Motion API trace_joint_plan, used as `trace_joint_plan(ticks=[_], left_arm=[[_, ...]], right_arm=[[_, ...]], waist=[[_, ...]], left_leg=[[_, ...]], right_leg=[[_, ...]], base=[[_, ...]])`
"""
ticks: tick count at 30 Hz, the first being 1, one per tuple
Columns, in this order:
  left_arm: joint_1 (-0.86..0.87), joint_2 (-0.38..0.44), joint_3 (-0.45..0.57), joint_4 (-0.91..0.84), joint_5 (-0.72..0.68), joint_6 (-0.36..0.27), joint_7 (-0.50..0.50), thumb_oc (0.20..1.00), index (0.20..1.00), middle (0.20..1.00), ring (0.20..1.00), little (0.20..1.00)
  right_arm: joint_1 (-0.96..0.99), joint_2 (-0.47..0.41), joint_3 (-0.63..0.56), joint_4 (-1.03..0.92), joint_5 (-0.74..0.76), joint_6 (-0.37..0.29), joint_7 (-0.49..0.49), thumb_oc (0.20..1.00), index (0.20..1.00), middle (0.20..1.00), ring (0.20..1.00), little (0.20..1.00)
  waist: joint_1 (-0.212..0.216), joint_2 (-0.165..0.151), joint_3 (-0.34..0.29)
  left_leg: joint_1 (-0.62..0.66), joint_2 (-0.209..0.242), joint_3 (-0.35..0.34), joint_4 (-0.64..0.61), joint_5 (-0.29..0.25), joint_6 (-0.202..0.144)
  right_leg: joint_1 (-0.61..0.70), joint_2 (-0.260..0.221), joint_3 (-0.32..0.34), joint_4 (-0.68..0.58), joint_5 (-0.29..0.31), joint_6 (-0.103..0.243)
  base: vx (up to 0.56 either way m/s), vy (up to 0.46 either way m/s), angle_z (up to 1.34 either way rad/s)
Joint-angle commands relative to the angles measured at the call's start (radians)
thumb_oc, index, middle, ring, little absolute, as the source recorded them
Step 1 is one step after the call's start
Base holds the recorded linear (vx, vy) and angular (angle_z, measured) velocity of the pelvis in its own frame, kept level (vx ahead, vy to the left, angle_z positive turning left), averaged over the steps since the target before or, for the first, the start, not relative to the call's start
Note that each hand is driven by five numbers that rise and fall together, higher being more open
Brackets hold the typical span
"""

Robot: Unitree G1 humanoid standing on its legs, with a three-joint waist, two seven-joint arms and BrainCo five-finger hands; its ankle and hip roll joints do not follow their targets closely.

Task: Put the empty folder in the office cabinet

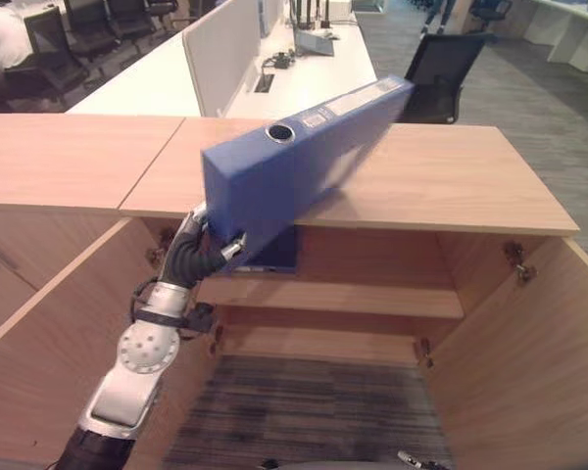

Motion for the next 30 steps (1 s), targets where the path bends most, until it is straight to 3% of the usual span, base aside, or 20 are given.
trace_joint_plan(ticks=[1, 3, 9, 20, 21, 27, 29, 30], left_arm=[[-0.022, 0.007, -0.003, -0.055, -0.124, -0.050, -0.045, 0.200, 0.200, 0.200, 0.200, 0.200], [-0.020, -0.011, -0.042, -0.052, -0.228, -0.027, -0.082, 0.200, 0.200, 0.200, 0.200, 0.200], [-0.025, -0.014, -0.082, -0.056, -0.341, -0.005, -0.126, 0.200, 0.200, 0.200, 0.200, 0.200], [-0.027, 0.034, -0.130, -0.005, -0.399, 0.029, -0.200, 0.200, 0.200, 0.200, 0.200, 0.200], [-0.021, 0.101, -0.136, 0.002, -0.485, 0.065, -0.260, 0.200, 0.200, 0.200, 0.200, 0.200], [0.010, 0.181, -0.152, 0.037, -0.534, 0.100, -0.311, 0.200, 0.200, 0.200, 0.200, 0.200], [0.036, 0.253, -0.160, 0.079, -0.494, 0.114, -0.326, 0.200, 0.200, 0.200, 0.200, 0.200], [0.060, 0.326, -0.161, 0.124, -0.366, 0.120, -0.338, 0.200, 0.200, 0.200, 0.200, 0.200]], right_arm=[[-0.071, 0.040, 0.029, 0.071, -0.035, 0.002, 0.035, 1.000, 1.000, 1.000, 1.000, 1.000], [-0.080, 0.040, 0.039, 0.074, -0.045, 0.000, 0.047, 1.000, 1.000, 1.000, 1.000, 1.000], [-0.089, 0.044, 0.055, 0.084, -0.070, -0.002, 0.058, 1.000, 1.000, 1.000, 1.000, 1.000], [-0.086, 0.033, 0.063, 0.086, -0.096, -0.015, 0.086, 1.000, 1.000, 1.000, 1.000, 1.000], [-0.102, 0.039, 0.045, 0.103, -0.085, 0.001, 0.100, 1.000, 1.000, 1.000, 1.000, 1.000], [-0.100, 0.042, 0.051, 0.116, -0.091, 0.003, 0.115, 1.000, 1.000, 1.000, 1.000, 1.000], [-0.098, 0.036, 0.053, 0.120, -0.096, 0.002, 0.120, 1.000, 1.000, 1.000, 1.000, 1.000], [-0.102, 0.021, 0.050, 0.121, -0.088, 0.002, 0.122, 1.000, 1.000, 1.000, 1.000, 1.000]], waist=[[-0.005, -0.048, -0.015], [-0.003, -0.051, -0.015], [-0.001, -0.052, -0.016], [-0.002, -0.051, -0.020], [-0.004, -0.044, -0.022], [-0.006, -0.039, -0.024], [-0.006, -0.035, -0.027], [-0.003, -0.032, -0.027]], left_leg=[[-0.019, -0.014, -0.037, 0.011, -0.089, -0.002], [-0.021, -0.015, -0.039, 0.011, -0.088, -0.001], [-0.025, -0.016, -0.043, 0.011, -0.088, 0.001], [-0.028, -0.018, -0.045, 0.011, -0.088, 0.004], [-0.025, -0.018, -0.040, 0.011, -0.088, 0.007], [-0.023, -0.020, -0.039, 0.011, -0.089, 0.010], [-0.023, -0.020, -0.039, 0.011, -0.089, 0.010], [-0.019, -0.020, -0.040, 0.011, -0.092, 0.010]], right_leg=[[0.001, -0.078, -0.049, 0.012, 0.059, 0.084], [0.001, -0.079, -0.049, 0.011, 0.061, 0.085], [-0.004, -0.080, -0.050, 0.012, 0.063, 0.085], [-0.007, -0.082, -0.049, 0.013, 0.066, 0.087], [-0.008, -0.084, -0.050, 0.012, 0.069, 0.090], [-0.008, -0.085, -0.048, 0.013, 0.074, 0.092], [-0.008, -0.087, -0.049, 0.014, 0.076, 0.094], [-0.004, -0.087, -0.050, 0.016, 0.077, 0.097]], base=[[0.00, 0.000, 0.00], [0.00, 0.000, 0.00], [0.00, 0.000, 0.00], [0.00, 0.000, 0.00], [0.00, 0.000, 0.00], [0.00, 0.000, 0.00], [0.00, 0.000, 0.00], [0.00, 0.000, 0.00]])
